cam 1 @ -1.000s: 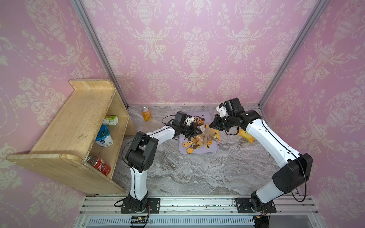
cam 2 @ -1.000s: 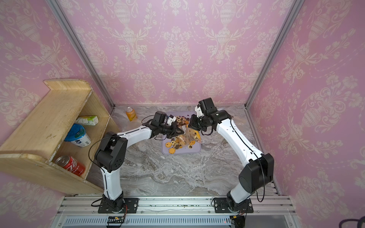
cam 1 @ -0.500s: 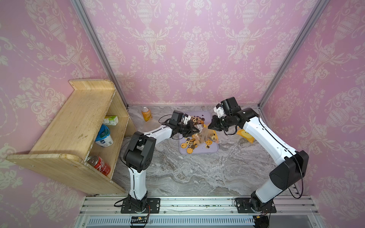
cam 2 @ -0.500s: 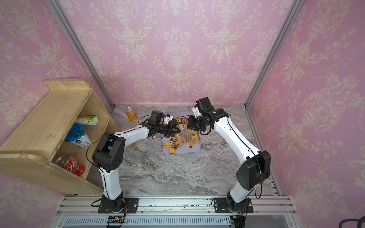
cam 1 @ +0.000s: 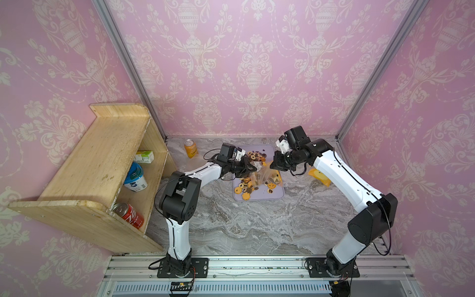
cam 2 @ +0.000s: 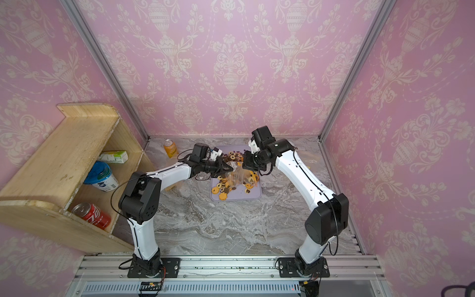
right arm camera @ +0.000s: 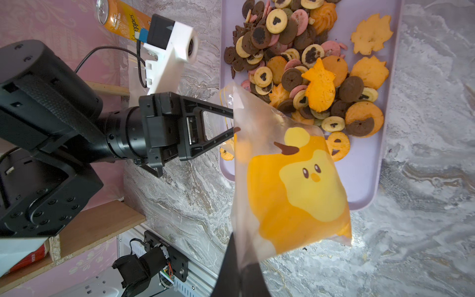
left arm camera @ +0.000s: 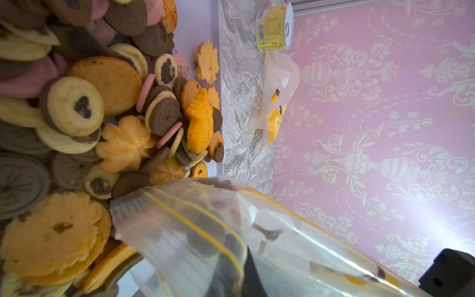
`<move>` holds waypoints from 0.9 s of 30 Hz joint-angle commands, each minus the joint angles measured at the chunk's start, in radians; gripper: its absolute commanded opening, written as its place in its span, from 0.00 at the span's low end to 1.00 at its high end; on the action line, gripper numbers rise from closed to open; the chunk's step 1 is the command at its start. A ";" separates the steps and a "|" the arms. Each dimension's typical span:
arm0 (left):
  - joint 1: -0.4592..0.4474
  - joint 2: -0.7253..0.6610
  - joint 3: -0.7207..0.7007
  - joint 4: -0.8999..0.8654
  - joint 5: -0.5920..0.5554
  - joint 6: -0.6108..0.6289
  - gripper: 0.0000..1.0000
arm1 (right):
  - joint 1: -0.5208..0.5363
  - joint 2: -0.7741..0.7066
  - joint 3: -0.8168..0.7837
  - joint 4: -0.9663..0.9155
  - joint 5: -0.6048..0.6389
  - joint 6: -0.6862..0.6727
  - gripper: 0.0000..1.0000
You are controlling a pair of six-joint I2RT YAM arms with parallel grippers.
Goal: Pour cookies out of the ziploc bag
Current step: 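Pour the cookies out of the ziploc bag onto the tray.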
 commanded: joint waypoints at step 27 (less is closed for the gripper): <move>0.003 -0.362 -0.211 -0.285 -0.289 0.198 0.99 | 0.040 0.092 -0.056 0.067 -0.040 -0.008 0.00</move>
